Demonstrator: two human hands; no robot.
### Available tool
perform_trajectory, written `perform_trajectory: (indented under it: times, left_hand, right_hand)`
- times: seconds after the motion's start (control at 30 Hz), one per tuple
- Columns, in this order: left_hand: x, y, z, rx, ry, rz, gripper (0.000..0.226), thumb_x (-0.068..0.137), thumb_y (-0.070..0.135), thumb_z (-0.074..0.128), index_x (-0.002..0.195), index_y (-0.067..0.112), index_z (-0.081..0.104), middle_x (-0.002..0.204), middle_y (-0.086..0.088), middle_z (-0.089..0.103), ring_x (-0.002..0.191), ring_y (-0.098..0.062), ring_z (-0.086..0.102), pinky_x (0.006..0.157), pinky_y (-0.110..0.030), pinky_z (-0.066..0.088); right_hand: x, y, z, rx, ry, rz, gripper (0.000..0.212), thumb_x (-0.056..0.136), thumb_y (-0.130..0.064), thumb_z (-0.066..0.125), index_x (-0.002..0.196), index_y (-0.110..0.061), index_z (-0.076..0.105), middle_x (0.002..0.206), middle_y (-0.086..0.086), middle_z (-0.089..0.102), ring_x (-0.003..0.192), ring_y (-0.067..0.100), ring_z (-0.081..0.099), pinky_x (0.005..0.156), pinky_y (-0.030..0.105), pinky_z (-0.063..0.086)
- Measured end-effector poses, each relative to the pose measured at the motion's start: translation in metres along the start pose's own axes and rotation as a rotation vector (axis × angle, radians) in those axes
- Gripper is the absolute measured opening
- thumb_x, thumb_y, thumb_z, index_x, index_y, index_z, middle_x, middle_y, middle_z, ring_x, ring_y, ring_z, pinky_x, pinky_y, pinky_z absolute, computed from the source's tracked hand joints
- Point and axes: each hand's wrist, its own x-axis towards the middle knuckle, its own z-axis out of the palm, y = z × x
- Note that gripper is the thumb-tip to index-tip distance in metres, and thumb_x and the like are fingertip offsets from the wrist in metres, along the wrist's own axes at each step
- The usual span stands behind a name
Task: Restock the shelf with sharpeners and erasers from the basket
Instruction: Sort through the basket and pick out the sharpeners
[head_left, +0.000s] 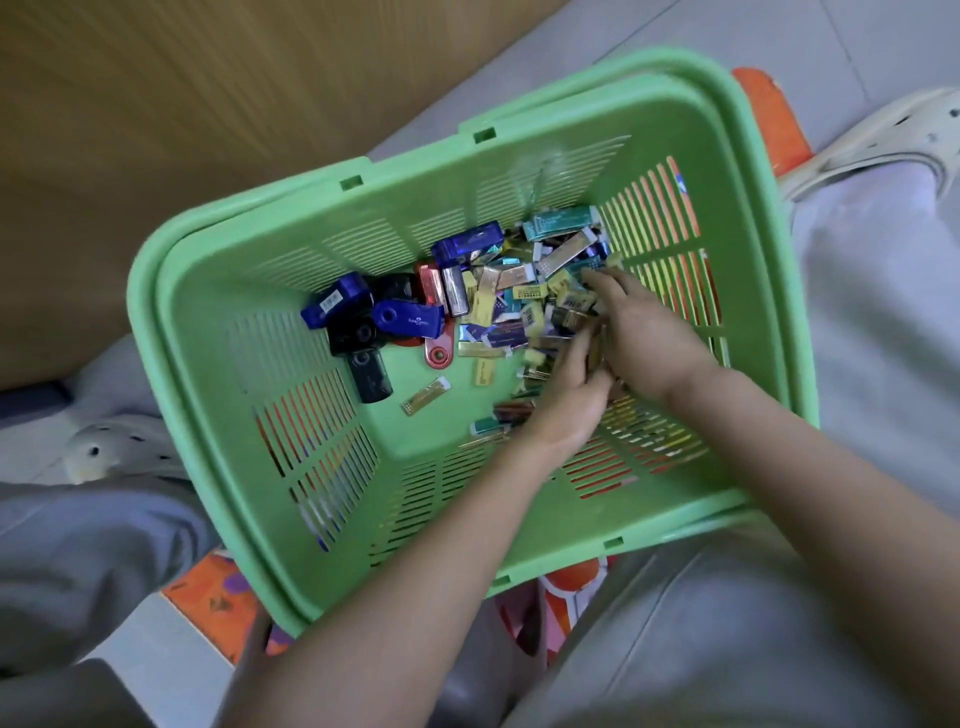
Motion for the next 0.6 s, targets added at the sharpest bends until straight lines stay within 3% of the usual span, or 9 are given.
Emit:
perform_trajectory:
  times: [0.07, 0.17, 0.23, 0.3, 0.37, 0.5, 0.6]
  left_hand:
    - [-0.013, -0.009, -0.014, 0.081, 0.104, -0.012, 0.047, 0.101, 0.026, 0.041, 0.146, 0.028, 0.029, 0.152, 0.002, 0.029, 0.131, -0.016, 0.037, 0.109, -0.037, 0.031]
    - [-0.026, -0.033, -0.061, 0.261, 0.438, -0.09, 0.041, 0.1, 0.017, 0.042, 0.141, 0.019, 0.037, 0.136, 0.001, 0.042, 0.111, -0.012, 0.052, 0.094, -0.017, 0.042]
    - [-0.025, -0.056, -0.094, 0.372, 0.582, -0.211, 0.042, 0.1, 0.018, 0.041, 0.141, 0.014, 0.037, 0.139, -0.007, 0.038, 0.123, -0.024, 0.047, 0.105, -0.032, 0.038]
    - [-0.02, -0.073, -0.111, 0.48, 0.581, -0.356, 0.044, 0.101, 0.024, 0.038, 0.144, 0.013, 0.033, 0.145, -0.012, 0.031, 0.133, -0.03, 0.034, 0.11, -0.041, 0.028]
    - [-0.017, -0.079, -0.109, 0.488, 0.517, -0.44, 0.043, 0.102, 0.031, 0.035, 0.142, 0.016, 0.034, 0.144, -0.012, 0.027, 0.133, -0.033, 0.028, 0.11, -0.043, 0.026]
    - [-0.005, -0.065, -0.081, 0.124, 0.443, -0.484, 0.036, 0.101, 0.04, 0.033, 0.13, 0.019, 0.036, 0.143, -0.013, 0.022, 0.128, -0.035, 0.036, 0.107, -0.043, 0.03]
    - [0.004, -0.051, -0.058, 0.05, 0.345, -0.443, 0.042, 0.101, 0.04, 0.034, 0.137, 0.018, 0.028, 0.145, -0.013, 0.018, 0.131, -0.033, 0.033, 0.109, -0.043, 0.027]
  right_hand:
    - [-0.001, -0.003, -0.003, -0.085, 0.036, 0.007, 0.08, 0.079, 0.009, 0.057, 0.148, -0.013, 0.022, 0.151, 0.013, 0.026, 0.128, 0.033, 0.043, 0.104, 0.04, 0.042]
    - [0.003, -0.008, 0.002, -0.25, 0.064, -0.082, 0.078, 0.082, 0.006, 0.053, 0.148, -0.015, 0.019, 0.153, 0.013, 0.023, 0.138, 0.031, 0.027, 0.116, 0.041, 0.024]
    - [0.007, -0.012, 0.01, -0.358, 0.016, -0.149, 0.075, 0.09, -0.006, 0.05, 0.151, -0.019, 0.007, 0.158, 0.011, 0.009, 0.145, 0.031, 0.008, 0.119, 0.043, 0.007]
    - [0.012, -0.012, 0.019, -0.437, -0.045, -0.173, 0.075, 0.096, -0.02, 0.047, 0.151, -0.023, -0.005, 0.159, 0.009, -0.006, 0.145, 0.034, -0.004, 0.118, 0.048, -0.002]
    - [0.014, -0.008, 0.025, -0.45, -0.086, -0.143, 0.075, 0.098, -0.021, 0.042, 0.149, -0.026, -0.013, 0.158, 0.007, -0.015, 0.144, 0.035, -0.01, 0.115, 0.049, -0.006]
    - [0.012, -0.002, 0.019, -0.367, -0.145, -0.104, 0.077, 0.096, -0.014, 0.043, 0.15, -0.028, -0.01, 0.157, 0.002, -0.019, 0.144, 0.03, -0.014, 0.118, 0.051, 0.004]
    - [0.01, -0.003, 0.015, -0.297, -0.137, -0.103, 0.075, 0.095, -0.011, 0.044, 0.151, -0.03, -0.003, 0.158, 0.001, -0.014, 0.145, 0.027, -0.011, 0.118, 0.05, 0.007]
